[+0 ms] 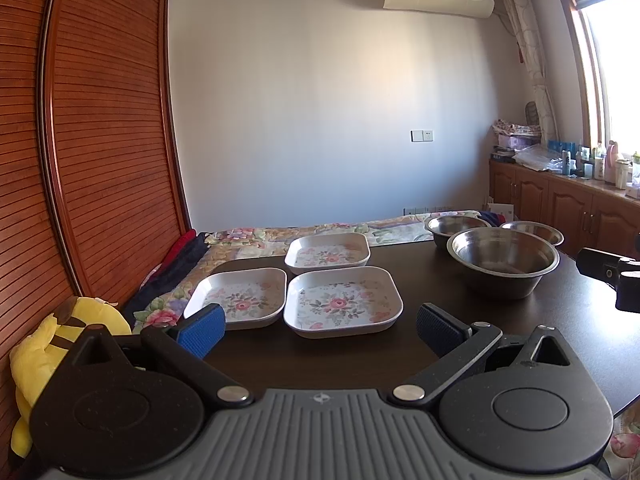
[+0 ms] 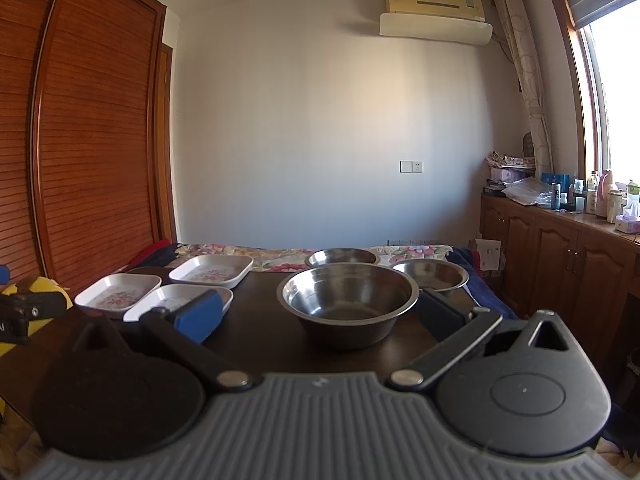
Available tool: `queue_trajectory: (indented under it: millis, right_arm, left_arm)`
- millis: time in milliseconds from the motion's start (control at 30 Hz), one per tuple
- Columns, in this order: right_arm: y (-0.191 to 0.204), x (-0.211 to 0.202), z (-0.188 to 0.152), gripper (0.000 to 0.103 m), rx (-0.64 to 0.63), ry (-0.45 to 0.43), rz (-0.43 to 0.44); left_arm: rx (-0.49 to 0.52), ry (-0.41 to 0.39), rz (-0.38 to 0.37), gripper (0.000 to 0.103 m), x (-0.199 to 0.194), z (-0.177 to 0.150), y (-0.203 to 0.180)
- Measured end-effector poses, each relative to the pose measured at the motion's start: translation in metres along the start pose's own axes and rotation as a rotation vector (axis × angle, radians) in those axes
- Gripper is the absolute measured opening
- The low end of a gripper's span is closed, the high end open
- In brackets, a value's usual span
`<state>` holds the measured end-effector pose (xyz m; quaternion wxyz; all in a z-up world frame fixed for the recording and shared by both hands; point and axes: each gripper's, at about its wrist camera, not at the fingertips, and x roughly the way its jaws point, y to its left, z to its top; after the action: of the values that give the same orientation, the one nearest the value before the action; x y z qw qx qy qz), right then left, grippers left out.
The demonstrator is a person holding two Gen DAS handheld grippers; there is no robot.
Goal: Organize plates and bowls
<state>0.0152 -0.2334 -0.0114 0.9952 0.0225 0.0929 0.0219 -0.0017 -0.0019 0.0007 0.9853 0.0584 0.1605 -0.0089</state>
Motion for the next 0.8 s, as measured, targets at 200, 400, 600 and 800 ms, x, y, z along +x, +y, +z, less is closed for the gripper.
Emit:
queue_trajectory:
  millis: [200, 400, 600, 800]
  right_arm:
    - [-0.001, -0.0001, -0.0005, 0.103, 0.0, -0.001, -0.002]
    - [-0.0019, -0.0004, -0.0002, 0.103, -0.001, 0.0, -0.002]
    - [-0.003, -0.0015, 0.0005, 0.103, -0.002, -0.003, -0.003]
    - [-0.0035, -0.0018, 0.0004, 0.103, -0.003, -0.004, -0.002]
  left_arm:
    - [0.0, 0.0, 0.001, 0.103, 0.0, -0.0001, -0.0002]
    - [0.0, 0.0, 0.0, 0.103, 0.0001, 0.0002, 0.0002]
    - [-0.001, -0.001, 0.001, 0.103, 0.0, 0.0, 0.0001]
    - [0.0, -0.002, 0.001, 0.103, -0.0009, 0.0008, 0.0002]
